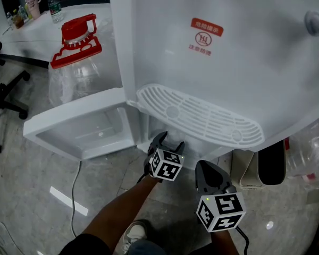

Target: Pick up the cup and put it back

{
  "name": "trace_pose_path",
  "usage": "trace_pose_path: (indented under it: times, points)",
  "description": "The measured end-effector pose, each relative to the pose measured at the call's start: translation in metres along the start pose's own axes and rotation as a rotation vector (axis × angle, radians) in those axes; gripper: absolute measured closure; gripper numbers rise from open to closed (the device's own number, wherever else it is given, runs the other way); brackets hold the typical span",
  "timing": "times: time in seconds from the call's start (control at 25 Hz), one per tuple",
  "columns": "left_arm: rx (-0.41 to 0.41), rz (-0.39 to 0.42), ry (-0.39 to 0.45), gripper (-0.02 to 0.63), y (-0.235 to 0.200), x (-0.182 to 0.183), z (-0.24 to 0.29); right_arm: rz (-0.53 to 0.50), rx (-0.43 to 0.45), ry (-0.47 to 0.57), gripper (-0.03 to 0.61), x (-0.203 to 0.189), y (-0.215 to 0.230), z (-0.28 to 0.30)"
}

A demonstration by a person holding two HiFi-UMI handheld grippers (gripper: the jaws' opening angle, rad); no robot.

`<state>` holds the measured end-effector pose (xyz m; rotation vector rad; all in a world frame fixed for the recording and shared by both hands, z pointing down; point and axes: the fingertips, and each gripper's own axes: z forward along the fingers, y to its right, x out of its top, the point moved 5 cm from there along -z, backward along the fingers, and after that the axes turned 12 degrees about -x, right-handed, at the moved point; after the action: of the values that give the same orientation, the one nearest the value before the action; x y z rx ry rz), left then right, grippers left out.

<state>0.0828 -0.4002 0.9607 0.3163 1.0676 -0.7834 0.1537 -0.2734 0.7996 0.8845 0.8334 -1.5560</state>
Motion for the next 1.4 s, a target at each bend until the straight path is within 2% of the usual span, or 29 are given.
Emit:
trace_pose_path:
  times: [0.44, 0.68, 0.8, 1.04, 1.4]
  points:
    - [-0.008, -0.030, 0.004, 0.314, 0.006, 0.004, -0.046, 0.011, 0.036, 0.011, 0.557, 0.017, -0.019, 0.001]
    - [-0.017, -0.047, 0.035, 0.316, 0.022, 0.025, -0.089, 0.051, 0.055, 0.003, 0.557, 0.031, -0.030, -0.002]
    - [-0.032, -0.040, 0.051, 0.324, 0.032, 0.043, -0.109, 0.064, 0.059, -0.009, 0.557, 0.039, -0.033, -0.011]
    - [-0.039, -0.022, 0.071, 0.385, 0.055, 0.087, -0.163, 0.084, 0.063, -0.045, 0.557, 0.067, -0.039, -0.042]
    - [-0.020, -0.015, 0.083, 0.443, 0.085, 0.189, -0.267, 0.063, 0.095, -0.080, 0.557, 0.156, -0.055, -0.122]
